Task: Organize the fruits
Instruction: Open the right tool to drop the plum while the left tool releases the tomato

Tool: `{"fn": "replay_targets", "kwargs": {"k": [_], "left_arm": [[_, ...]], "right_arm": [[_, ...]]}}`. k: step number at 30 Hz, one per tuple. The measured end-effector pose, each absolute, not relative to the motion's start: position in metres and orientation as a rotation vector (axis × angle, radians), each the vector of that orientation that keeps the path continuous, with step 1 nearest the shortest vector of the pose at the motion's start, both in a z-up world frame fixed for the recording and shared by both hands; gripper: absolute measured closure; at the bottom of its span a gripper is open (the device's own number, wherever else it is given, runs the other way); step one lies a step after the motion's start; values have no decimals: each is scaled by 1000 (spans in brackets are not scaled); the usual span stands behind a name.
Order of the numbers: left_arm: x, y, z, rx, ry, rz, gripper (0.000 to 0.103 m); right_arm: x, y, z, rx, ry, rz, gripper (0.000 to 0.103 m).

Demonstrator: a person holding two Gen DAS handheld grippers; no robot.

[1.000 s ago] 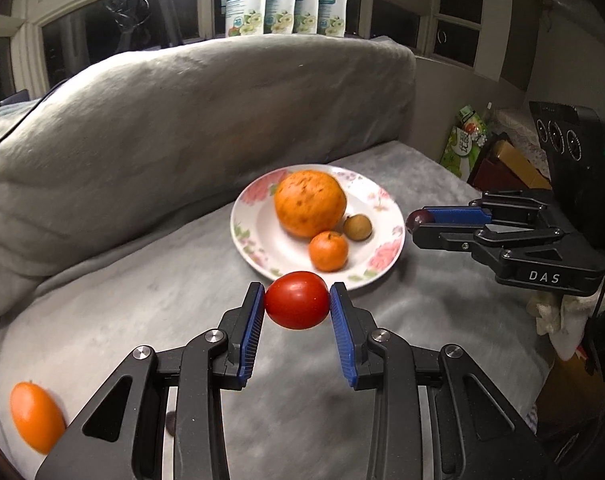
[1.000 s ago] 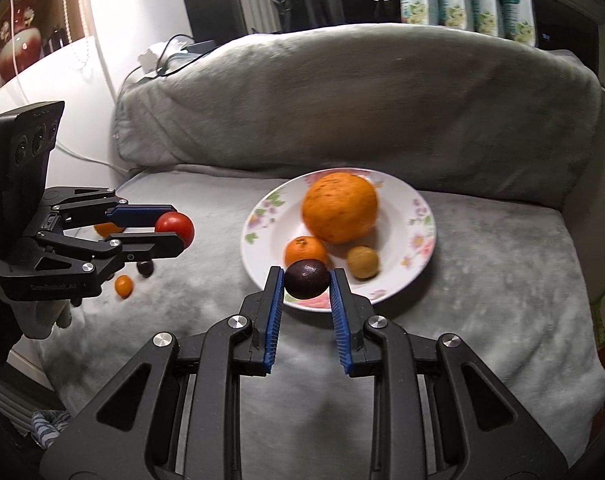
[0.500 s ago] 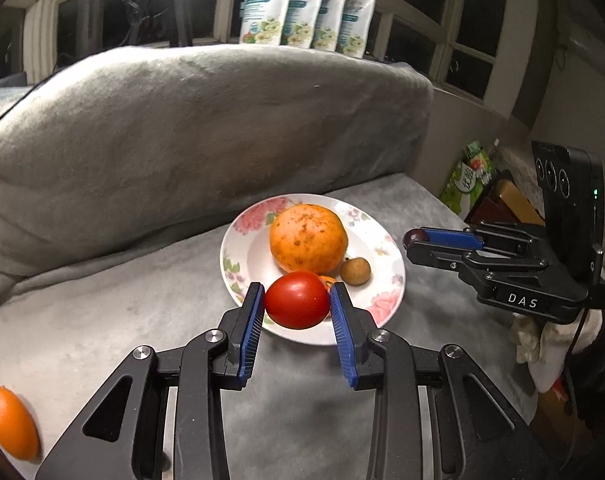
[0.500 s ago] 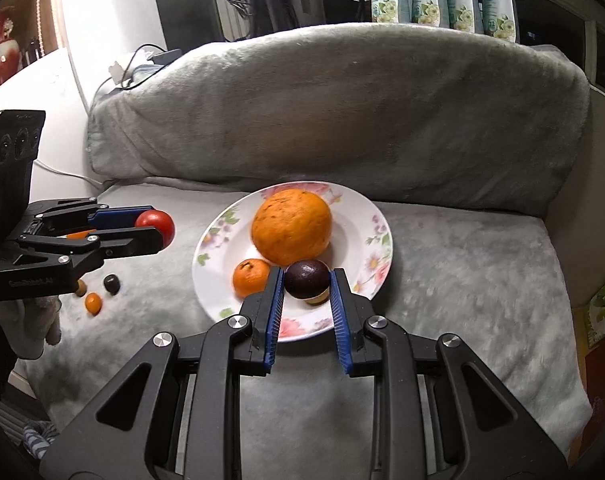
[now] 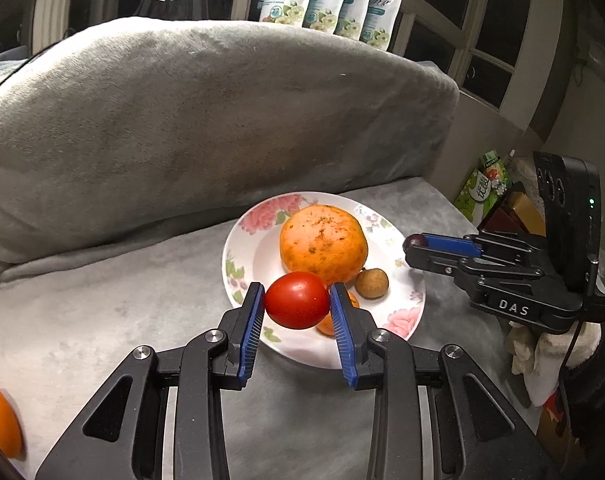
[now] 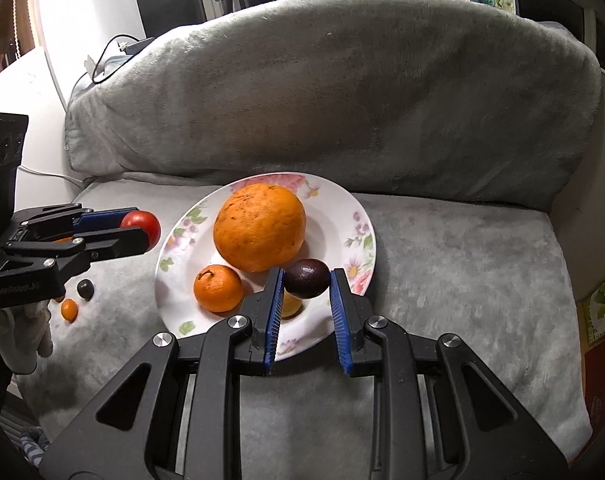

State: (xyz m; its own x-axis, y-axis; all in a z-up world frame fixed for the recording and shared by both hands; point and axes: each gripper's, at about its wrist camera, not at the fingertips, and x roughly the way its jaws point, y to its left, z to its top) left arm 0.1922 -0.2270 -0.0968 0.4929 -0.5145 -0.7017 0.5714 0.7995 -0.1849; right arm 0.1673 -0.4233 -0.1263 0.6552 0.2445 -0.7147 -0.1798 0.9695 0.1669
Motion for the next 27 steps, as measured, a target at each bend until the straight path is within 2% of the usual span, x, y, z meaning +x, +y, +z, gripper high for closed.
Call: {"fn": "replay_targets", "kwargs": {"k": [22,23,24,26,27], "left_arm": [[192,-236,-97,104,824,-663,70],[192,-235,-97,103,824,-661,70],[193,-235,-97,104,825,-659,70],[193,-235,-98,106,826,-657,70],[193,-235,-98,107,825,-655,70]], "right_arm": [[178,-425,-132,71,832,233,77],[178,-425,-131,71,830,231,71],[178,-425,-131,71,826,227,59],[177,-427,-129,69,813,218,49],[176,-427,-128,70,810,218,48]]}}
